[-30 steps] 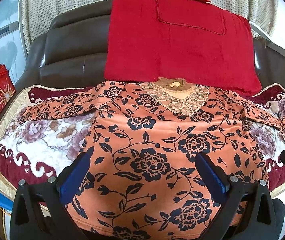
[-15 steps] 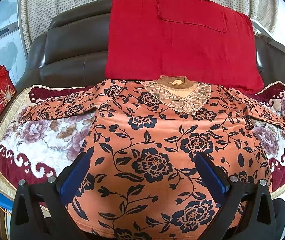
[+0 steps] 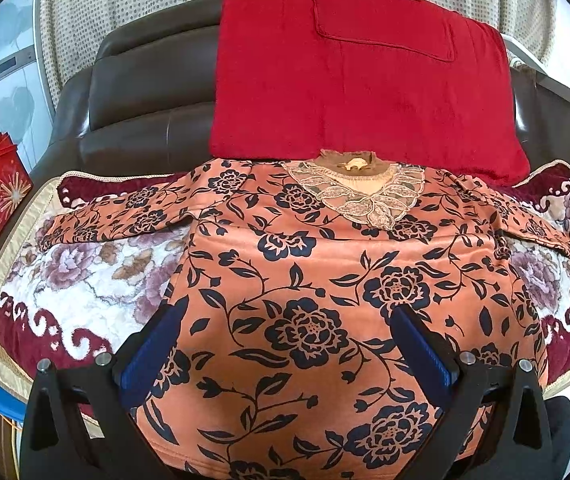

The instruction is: Fold small clothes

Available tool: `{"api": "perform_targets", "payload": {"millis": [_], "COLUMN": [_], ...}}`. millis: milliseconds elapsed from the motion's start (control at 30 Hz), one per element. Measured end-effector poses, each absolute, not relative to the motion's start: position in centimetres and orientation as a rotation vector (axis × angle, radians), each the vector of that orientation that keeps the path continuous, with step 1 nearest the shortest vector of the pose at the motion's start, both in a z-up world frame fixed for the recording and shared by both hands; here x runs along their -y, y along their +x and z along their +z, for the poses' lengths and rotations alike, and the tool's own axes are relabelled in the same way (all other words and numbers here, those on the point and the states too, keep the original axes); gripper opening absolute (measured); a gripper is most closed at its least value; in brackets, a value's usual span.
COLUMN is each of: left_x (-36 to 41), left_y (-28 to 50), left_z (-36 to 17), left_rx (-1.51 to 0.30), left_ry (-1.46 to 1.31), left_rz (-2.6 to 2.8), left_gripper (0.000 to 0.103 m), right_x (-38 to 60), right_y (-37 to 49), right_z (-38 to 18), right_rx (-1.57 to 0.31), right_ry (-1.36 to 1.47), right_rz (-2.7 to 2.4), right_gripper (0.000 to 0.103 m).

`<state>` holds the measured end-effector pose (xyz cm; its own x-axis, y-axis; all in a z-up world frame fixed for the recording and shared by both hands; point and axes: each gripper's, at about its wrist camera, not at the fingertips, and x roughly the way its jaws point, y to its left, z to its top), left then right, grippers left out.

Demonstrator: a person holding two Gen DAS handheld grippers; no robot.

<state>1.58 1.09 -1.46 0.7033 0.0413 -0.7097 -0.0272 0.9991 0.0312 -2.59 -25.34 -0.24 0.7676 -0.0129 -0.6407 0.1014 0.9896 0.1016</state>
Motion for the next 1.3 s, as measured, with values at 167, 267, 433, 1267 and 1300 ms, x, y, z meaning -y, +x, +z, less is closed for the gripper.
{"api": "perform_targets", "payload": {"millis": [167, 267, 433, 1267, 1300], "left_x": [-1.1, -0.9, -0.8, -9.0, -9.8], "left_y": [1.8, 2.1, 2.3, 6.1, 6.3], "left_z": [-1.5, -1.4, -1.4, -7.8, -8.0], "left_rx": [-0.792, -0.793, -0.793, -0.947, -0.946], "left_ry": [0.021, 0.024, 0.026, -0.056, -0.064], "left_rz": [0.037, 0.036, 0.035, 0.221, 0.243], "left_gripper": [0.103, 0.103, 0.103, 0.103, 0.103], "right_x": [25.4, 25.5, 25.6, 55.2, 58.3], "right_y": [-2.4, -2.2, -2.0, 1.0, 1.1], "right_z": [-0.2, -0.3, -0.3, -9.2, -10.4], "right_rx": [-0.692, -0.688, -0.685, -0.626, -0.603], "right_ry": [0.138, 0.145, 0.149, 0.991, 1.068], "right_rz": [-0.057, -0.049, -0.044, -0.220, -0.264], "right_gripper": [0.103, 0.103, 0.103, 0.100, 0.096]}}
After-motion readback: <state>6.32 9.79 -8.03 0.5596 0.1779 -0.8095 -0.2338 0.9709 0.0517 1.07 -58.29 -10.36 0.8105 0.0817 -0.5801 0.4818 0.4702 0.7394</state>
